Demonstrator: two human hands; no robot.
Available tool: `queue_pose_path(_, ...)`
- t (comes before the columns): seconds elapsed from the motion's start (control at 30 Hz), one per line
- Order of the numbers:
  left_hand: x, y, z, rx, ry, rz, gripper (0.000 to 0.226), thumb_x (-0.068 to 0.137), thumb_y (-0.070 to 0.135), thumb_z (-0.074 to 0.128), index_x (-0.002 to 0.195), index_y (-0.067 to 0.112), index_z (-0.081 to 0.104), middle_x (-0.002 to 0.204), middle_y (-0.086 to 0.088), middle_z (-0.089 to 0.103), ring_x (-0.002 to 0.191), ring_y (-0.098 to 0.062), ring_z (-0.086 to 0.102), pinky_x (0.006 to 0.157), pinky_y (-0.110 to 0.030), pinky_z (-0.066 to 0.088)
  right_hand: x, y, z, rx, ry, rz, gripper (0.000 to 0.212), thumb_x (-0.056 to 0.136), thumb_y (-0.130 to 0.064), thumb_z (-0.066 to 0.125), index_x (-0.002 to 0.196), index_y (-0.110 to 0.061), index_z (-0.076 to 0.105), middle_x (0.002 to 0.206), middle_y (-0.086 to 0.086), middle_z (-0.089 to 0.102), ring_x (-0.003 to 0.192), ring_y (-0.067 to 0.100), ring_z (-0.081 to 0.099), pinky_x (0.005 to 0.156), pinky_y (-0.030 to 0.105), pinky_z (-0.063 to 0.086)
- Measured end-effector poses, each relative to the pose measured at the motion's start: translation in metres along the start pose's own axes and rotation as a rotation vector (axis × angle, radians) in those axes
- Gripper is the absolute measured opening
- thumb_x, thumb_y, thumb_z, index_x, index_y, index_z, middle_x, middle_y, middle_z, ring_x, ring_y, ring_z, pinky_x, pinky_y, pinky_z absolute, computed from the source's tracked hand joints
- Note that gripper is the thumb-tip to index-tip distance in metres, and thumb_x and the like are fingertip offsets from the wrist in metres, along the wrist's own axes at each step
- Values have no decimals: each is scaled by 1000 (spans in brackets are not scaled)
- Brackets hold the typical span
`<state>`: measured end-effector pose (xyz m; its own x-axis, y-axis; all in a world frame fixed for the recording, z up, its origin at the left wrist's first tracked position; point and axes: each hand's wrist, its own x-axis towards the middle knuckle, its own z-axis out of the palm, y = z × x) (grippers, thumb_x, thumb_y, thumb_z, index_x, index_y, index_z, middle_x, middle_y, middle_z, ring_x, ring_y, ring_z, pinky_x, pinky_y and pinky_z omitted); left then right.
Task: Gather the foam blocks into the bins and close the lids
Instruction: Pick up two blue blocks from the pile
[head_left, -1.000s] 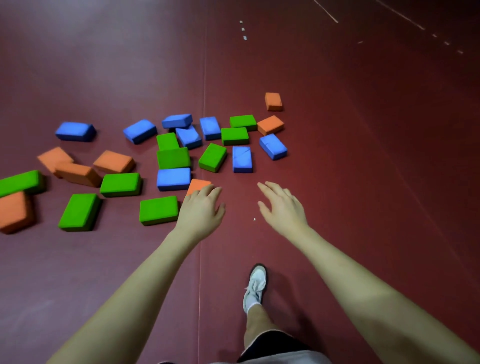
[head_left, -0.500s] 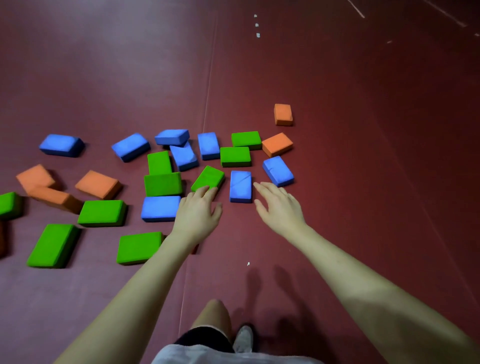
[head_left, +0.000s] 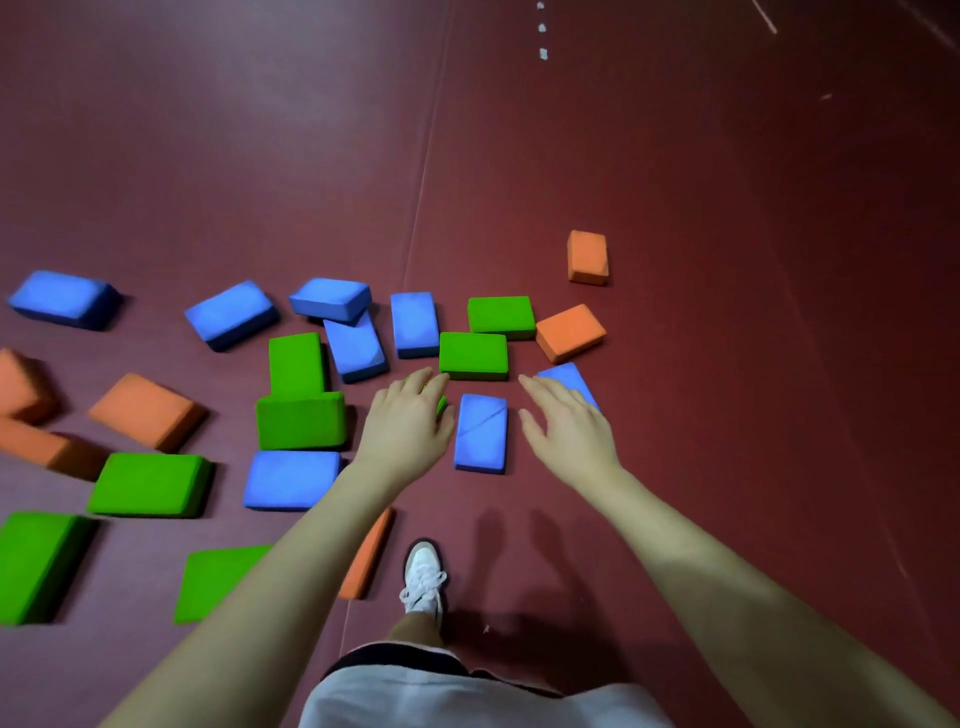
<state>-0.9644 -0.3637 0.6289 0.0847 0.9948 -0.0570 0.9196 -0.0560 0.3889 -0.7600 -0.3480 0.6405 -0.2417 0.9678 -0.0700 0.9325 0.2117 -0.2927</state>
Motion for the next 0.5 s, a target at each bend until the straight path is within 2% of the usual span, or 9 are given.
queue_pose_path(0.1,46,-14,1,29,-56,24,49,83,32,43,118,4,64,120,-19,63,91,-41,63,75,-43,50,46,9,4,18,-28,38,48,94,-25,55,141,-18,48,141,4,51,123,30,50,98,38,40)
queue_pose_path(0.2,84,-21,6,25,-102,18,46,81,27,51,119,4,63,121,-20,62,93,-41,63,76,-45,49,85,20,9,28,-49,53,47,93,-24,56,140,-17,50,139,5,53,121,31,52,97,39,42)
queue_pose_path(0.33,132,-21,16,3,-146,-16,50,82,28,48,124,5,60,126,-18,59,101,-40,60,80,-46,48,134,43,18,13,-114,24,48,92,-24,57,139,-17,50,139,5,53,121,31,52,96,40,42)
queue_pose_path(0.5,189,-21,50,5,-164,-69,54,81,35,37,116,4,64,115,-18,64,91,-40,63,72,-45,51,197,85,35,-9,-235,0,50,96,-29,50,145,-21,42,147,0,44,128,27,44,101,38,36)
